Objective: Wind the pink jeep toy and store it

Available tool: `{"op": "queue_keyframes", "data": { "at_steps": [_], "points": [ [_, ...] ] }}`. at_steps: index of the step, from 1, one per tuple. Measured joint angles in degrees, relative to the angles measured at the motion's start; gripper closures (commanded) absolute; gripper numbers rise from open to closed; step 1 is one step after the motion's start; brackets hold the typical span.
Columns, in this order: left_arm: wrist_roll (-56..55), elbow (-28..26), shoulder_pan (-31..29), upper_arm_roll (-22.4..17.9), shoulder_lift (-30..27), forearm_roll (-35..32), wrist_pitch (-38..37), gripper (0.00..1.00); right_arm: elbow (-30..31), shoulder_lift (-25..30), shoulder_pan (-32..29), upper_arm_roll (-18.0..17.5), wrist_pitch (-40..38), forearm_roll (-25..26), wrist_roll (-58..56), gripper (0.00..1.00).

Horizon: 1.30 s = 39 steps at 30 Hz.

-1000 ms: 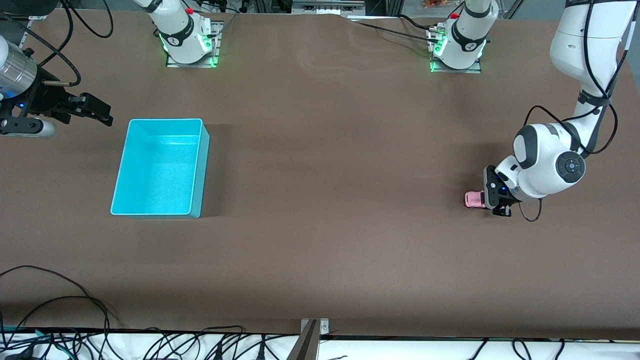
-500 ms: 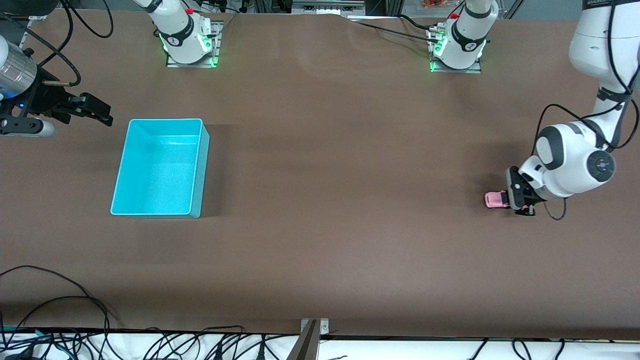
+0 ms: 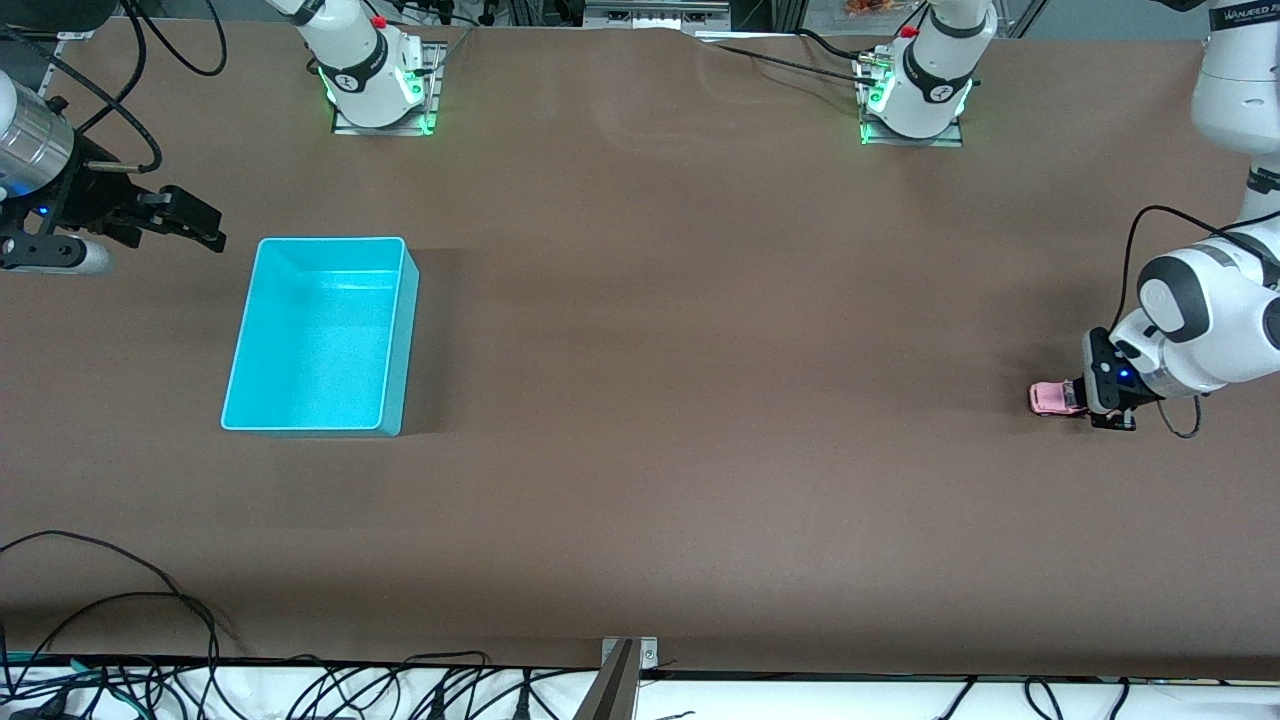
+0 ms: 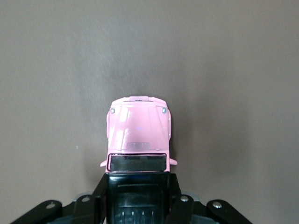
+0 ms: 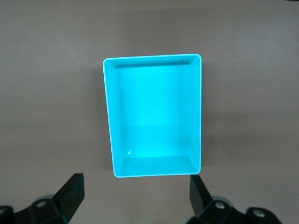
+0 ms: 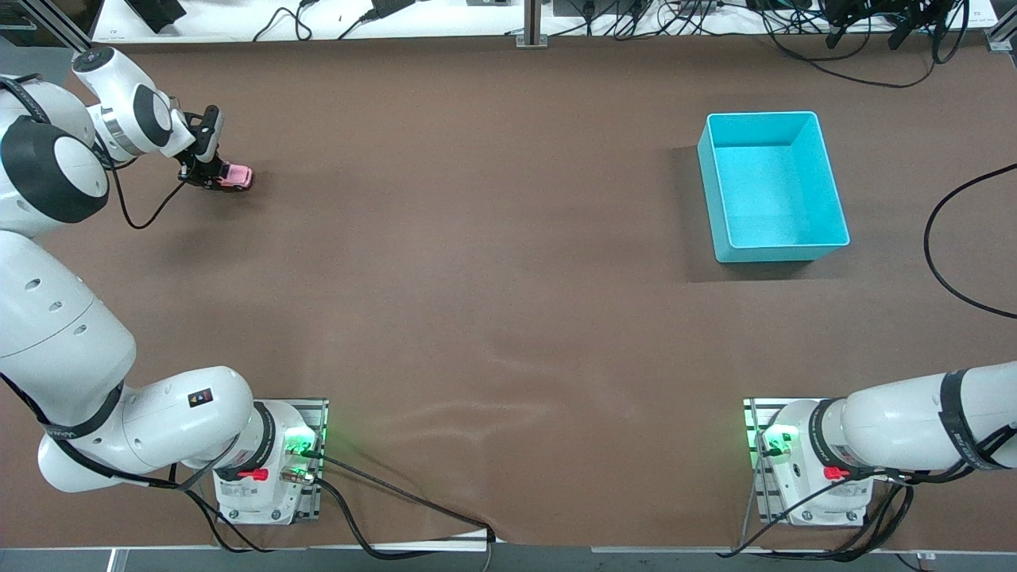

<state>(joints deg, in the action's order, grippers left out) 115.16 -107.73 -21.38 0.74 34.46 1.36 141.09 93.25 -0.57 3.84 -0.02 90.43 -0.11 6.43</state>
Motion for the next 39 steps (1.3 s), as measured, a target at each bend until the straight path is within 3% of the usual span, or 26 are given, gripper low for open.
{"op": "queue_keyframes", "data": {
  "at_steps": [14, 26, 27, 28, 29, 30, 31, 39],
  "points": [
    [2.3, 1.9, -0.1, -2.8, 1.2, 0.0, 0.1, 0.91, 0.0, 0.0, 0.0, 0.0, 0.0, 0.0, 0.0, 0.0],
    [2.3, 2.4, -1.0, -2.9, 1.5, 0.4, 0.1, 0.89, 0.0, 0.0, 0.0, 0.0, 0.0, 0.0, 0.0, 0.0],
    [2.3, 2.4, -1.0, -2.9, 1.5, 0.4, 0.1, 0.82, 0.0, 0.0, 0.0, 0.0, 0.0, 0.0, 0.0, 0.0],
    [2.3, 2.5, -1.1, -2.9, 1.5, 0.4, 0.1, 0.68, 0.0, 0.0, 0.0, 0.0, 0.0, 0.0, 0.0, 0.0],
    [2.3, 2.5, -1.1, -2.9, 1.5, 0.4, 0.1, 0.44, 0.0, 0.0, 0.0, 0.0, 0.0, 0.0, 0.0, 0.0],
    [2.3, 2.5, -1.1, -2.9, 1.5, 0.4, 0.1, 0.14, 0.0, 0.0, 0.0, 0.0, 0.0, 0.0, 0.0, 0.0],
    [2.3, 2.5, -1.1, -2.9, 1.5, 0.4, 0.1, 0.0, 0.0, 0.0, 0.0, 0.0, 0.0, 0.0, 0.0, 0.0],
    [2.3, 2.5, -1.2, -3.2, 2.9, 0.4, -0.1, 0.0, 0.0, 0.0, 0.0, 0.0, 0.0, 0.0, 0.0, 0.0]
  ]
}}
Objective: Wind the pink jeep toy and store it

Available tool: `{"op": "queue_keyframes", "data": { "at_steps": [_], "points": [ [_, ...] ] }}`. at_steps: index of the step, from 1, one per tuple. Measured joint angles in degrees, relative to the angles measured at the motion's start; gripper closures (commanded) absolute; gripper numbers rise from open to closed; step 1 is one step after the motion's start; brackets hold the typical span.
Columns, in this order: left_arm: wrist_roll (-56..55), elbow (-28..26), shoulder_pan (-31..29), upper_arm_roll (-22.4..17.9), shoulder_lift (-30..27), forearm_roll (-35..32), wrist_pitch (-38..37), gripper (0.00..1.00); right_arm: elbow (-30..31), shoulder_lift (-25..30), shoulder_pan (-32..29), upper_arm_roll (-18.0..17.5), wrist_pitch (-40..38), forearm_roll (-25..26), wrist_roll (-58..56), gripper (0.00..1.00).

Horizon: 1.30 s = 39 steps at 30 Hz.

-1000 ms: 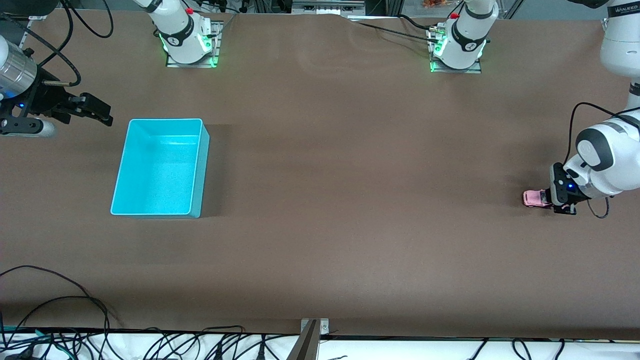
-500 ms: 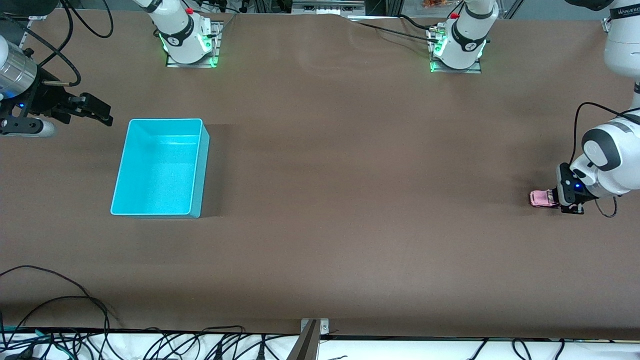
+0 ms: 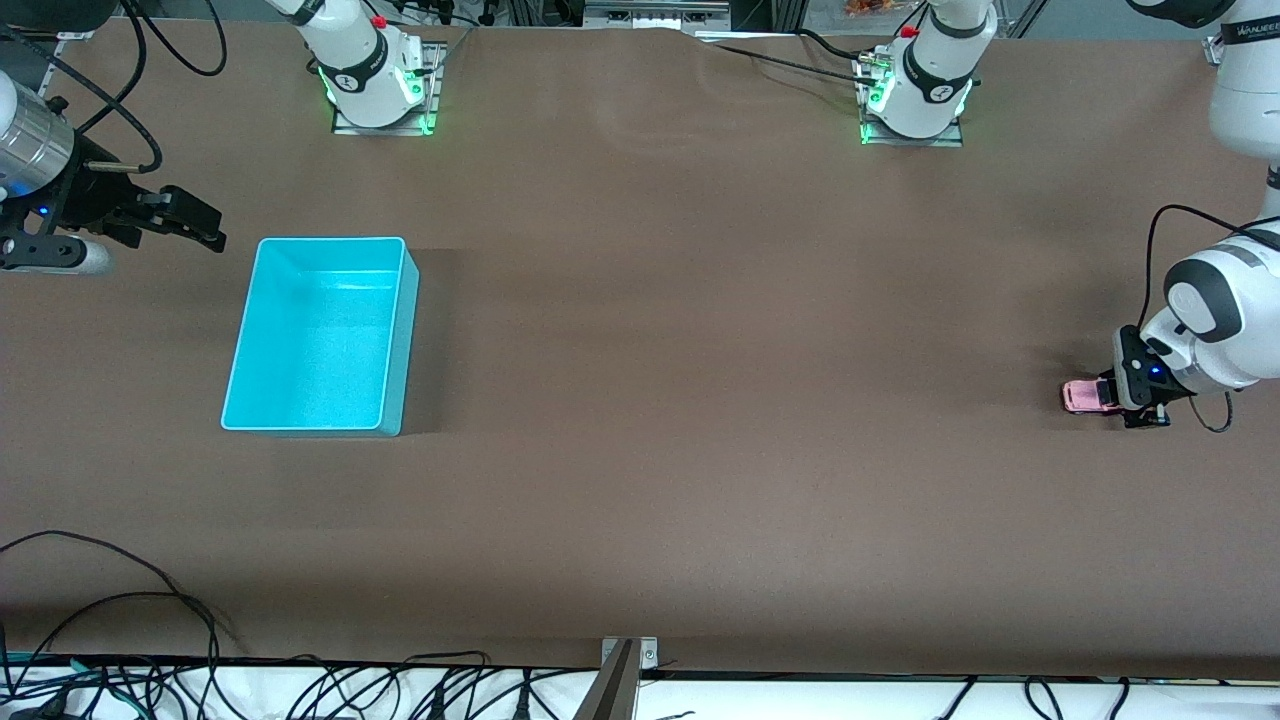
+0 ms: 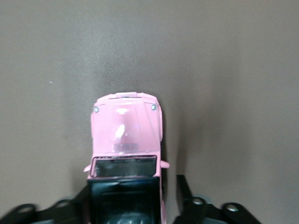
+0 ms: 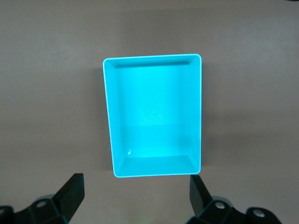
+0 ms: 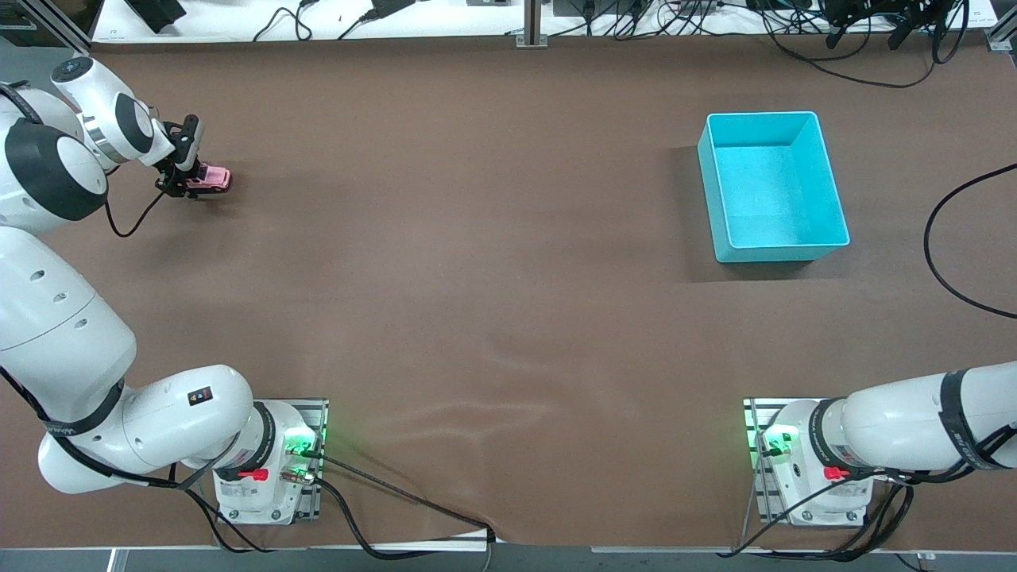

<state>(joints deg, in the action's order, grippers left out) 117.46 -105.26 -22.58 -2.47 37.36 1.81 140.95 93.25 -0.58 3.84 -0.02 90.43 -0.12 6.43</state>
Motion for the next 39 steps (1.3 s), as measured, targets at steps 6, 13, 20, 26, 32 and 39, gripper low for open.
{"op": "queue_keyframes", "data": {
  "at_steps": [6, 13, 20, 26, 32, 39],
  "points": [
    [0.0, 2.1, 0.0, -0.1, 0.2, 0.0, -5.3, 0.0, 0.0, 0.0, 0.0, 0.0, 0.0, 0.0, 0.0, 0.0],
    [0.0, 8.2, 0.2, -0.1, 0.1, 0.0, -13.3, 0.0, 0.0, 0.0, 0.0, 0.0, 0.0, 0.0, 0.0, 0.0],
    [-2.5, 12.0, 0.3, 0.0, -0.6, 0.0, -18.2, 0.0, 0.0, 0.0, 0.0, 0.0, 0.0, 0.0, 0.0, 0.0],
    [-8.6, 15.6, 0.8, 0.3, -1.6, 0.0, -25.0, 0.0, 0.0, 0.0, 0.0, 0.0, 0.0, 0.0, 0.0, 0.0],
    [-17.9, 20.4, 2.5, 0.5, -2.2, 0.0, -34.7, 0.0, 0.0, 0.0, 0.0, 0.0, 0.0, 0.0, 0.0, 0.0],
    [-27.8, 23.1, 5.7, 0.6, -3.7, 0.0, -41.0, 0.0, 0.0, 0.0, 0.0, 0.0, 0.0, 0.0, 0.0, 0.0]
  ]
}}
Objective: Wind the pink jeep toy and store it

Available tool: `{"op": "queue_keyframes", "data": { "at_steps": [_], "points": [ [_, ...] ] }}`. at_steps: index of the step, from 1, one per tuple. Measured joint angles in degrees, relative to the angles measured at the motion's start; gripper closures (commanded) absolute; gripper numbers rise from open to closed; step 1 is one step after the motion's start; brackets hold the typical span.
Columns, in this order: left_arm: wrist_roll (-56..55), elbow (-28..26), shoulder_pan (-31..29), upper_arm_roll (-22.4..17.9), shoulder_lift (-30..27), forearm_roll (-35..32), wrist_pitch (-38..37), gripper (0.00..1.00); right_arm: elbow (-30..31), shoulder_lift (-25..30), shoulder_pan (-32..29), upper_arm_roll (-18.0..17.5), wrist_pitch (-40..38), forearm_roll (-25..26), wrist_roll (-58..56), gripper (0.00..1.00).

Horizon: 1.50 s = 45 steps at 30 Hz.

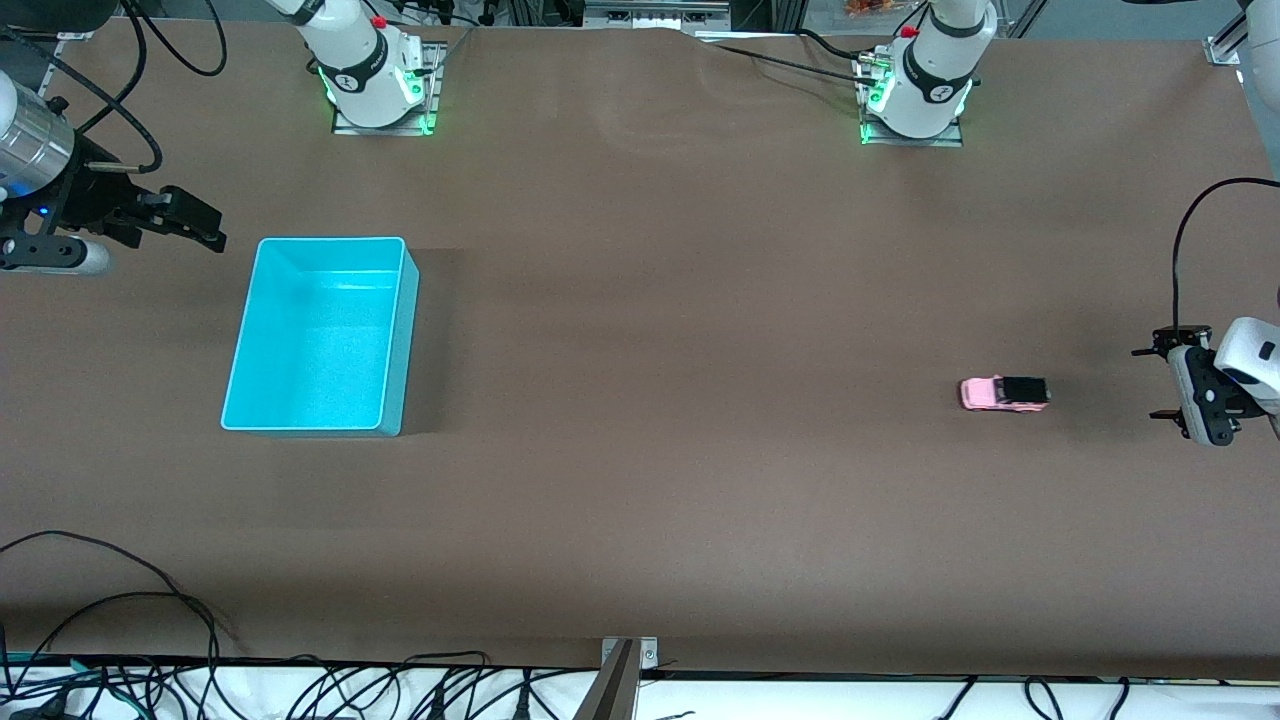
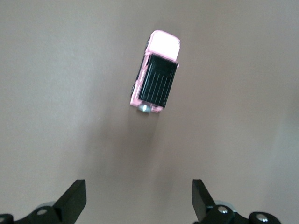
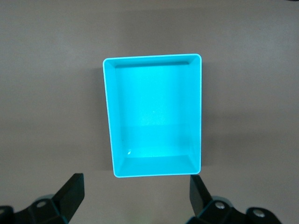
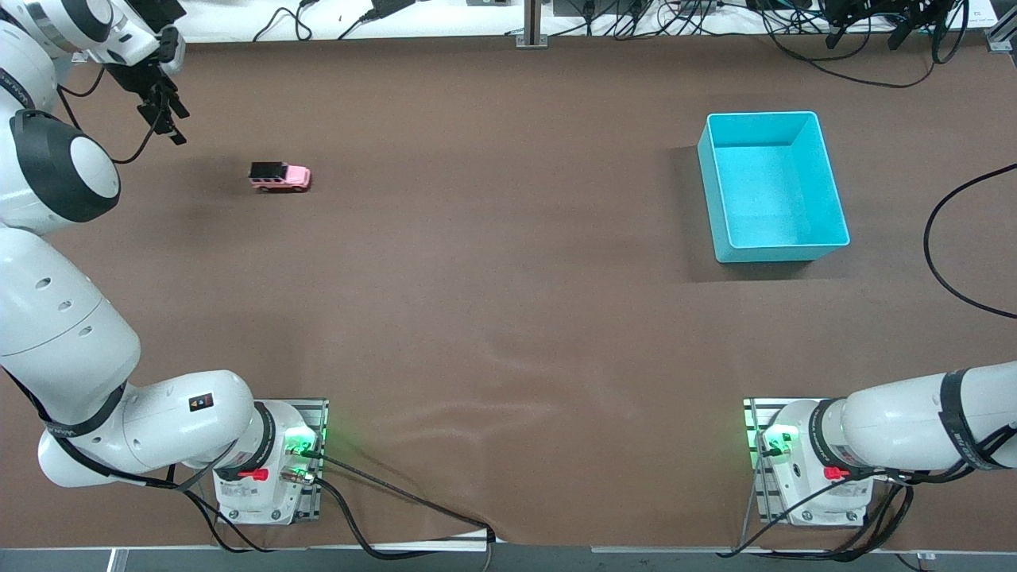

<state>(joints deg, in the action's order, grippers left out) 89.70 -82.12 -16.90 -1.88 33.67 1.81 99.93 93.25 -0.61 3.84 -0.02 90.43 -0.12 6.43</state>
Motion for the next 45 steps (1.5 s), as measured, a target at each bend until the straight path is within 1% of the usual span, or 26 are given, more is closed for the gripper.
{"op": "queue_keyframes", "data": {
  "at_steps": [11, 24, 37, 45],
  "points": [
    [-15.2, 0.5, 5.2, 0.4, -5.6, 0.0, -9.0, 0.0, 0.0, 0.0, 0.0, 0.0, 0.0, 0.0, 0.0, 0.0],
    [-32.2, 0.6, 13.5, 0.6, -11.4, 0.0, -15.7, 0.0, 0.0, 0.0, 0.0, 0.0, 0.0, 0.0, 0.0, 0.0],
    [-48.7, 0.9, 19.4, 0.6, -14.5, 0.0, -19.6, 0.0, 0.0, 0.0, 0.0, 0.0, 0.0, 0.0, 0.0, 0.0],
    [-55.2, 1.6, 21.5, 0.4, -14.9, 0.0, -21.2, 0.0, 0.0, 0.0, 0.0, 0.0, 0.0, 0.0, 0.0, 0.0]
  ]
}}
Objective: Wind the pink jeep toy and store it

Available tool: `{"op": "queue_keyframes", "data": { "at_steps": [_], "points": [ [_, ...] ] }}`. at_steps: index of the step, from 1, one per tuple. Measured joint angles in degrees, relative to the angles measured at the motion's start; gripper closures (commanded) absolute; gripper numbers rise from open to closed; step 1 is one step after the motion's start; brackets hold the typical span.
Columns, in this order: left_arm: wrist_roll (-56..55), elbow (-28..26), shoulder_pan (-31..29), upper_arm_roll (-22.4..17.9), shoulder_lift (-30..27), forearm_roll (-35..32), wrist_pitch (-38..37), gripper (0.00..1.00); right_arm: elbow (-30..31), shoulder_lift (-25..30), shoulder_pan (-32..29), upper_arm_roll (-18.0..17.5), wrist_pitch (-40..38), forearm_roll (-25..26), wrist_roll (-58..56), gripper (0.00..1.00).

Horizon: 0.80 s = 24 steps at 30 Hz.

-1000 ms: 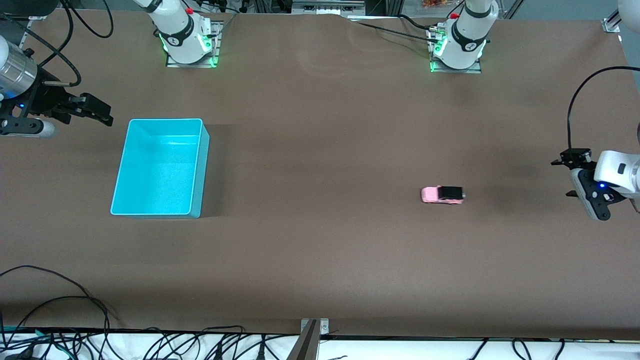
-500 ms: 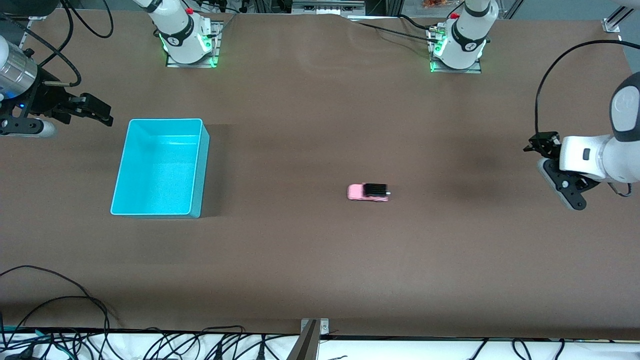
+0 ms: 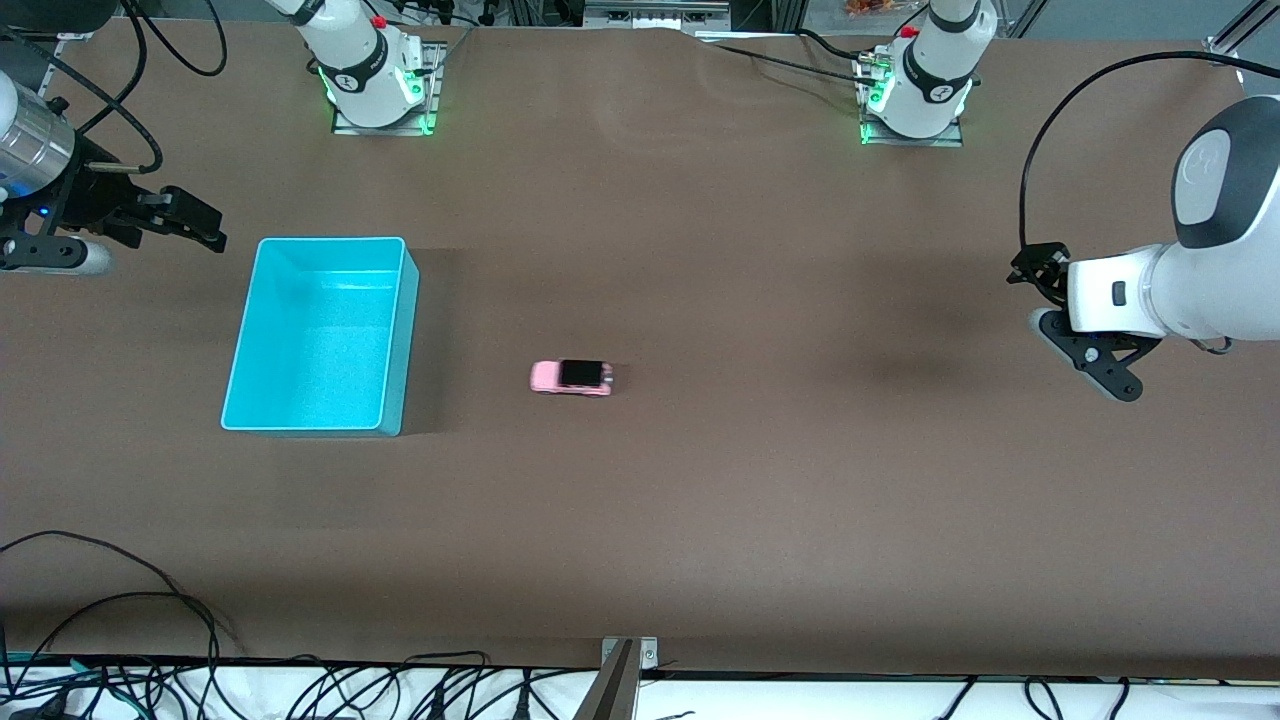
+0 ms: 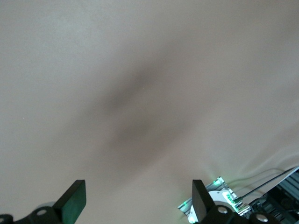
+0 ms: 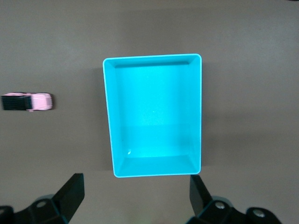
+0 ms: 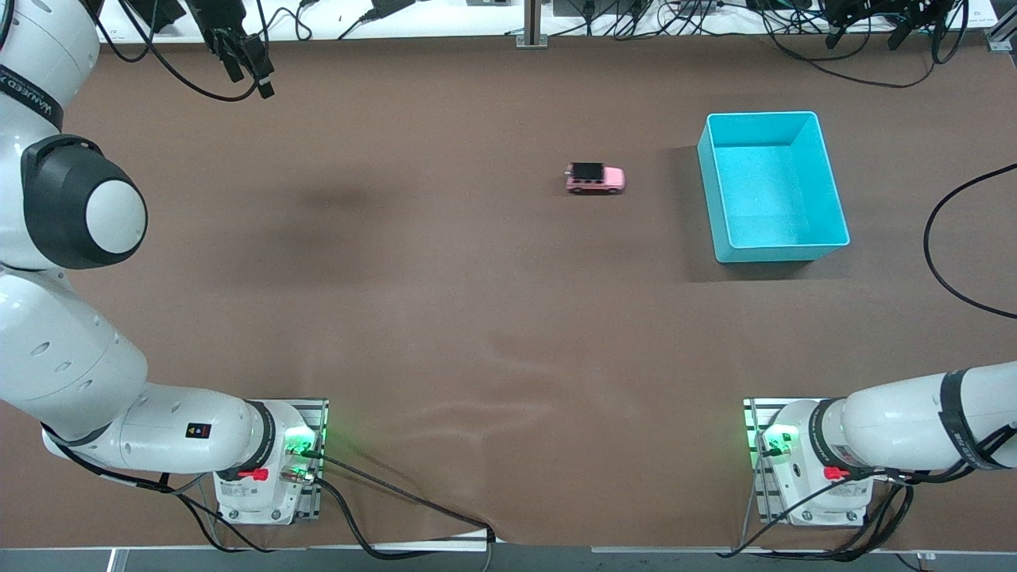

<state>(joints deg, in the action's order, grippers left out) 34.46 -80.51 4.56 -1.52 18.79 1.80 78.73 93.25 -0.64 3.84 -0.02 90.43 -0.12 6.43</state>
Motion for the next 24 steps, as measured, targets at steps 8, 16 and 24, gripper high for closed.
{"op": "queue_keyframes", "data": {
  "at_steps": [8, 16, 24],
  "points": [
    [-8.4, -0.3, 4.0, -1.0, -2.7, -1.3, 0.9, 0.0, 0.0, 0.0, 0.0, 0.0, 0.0, 0.0, 0.0, 0.0],
    [-9.3, -7.5, 4.0, -2.0, -6.0, -1.4, 8.0, 0.0, 0.0, -0.3, 0.1, -0.2, -0.1, 0.0, 0.0, 0.0],
    [-9.5, -16.0, 2.9, -2.3, -11.4, -1.4, 20.2, 0.0, 0.0, -0.7, 1.4, -1.0, -0.2, -0.5, 0.0, 0.0]
  ]
}}
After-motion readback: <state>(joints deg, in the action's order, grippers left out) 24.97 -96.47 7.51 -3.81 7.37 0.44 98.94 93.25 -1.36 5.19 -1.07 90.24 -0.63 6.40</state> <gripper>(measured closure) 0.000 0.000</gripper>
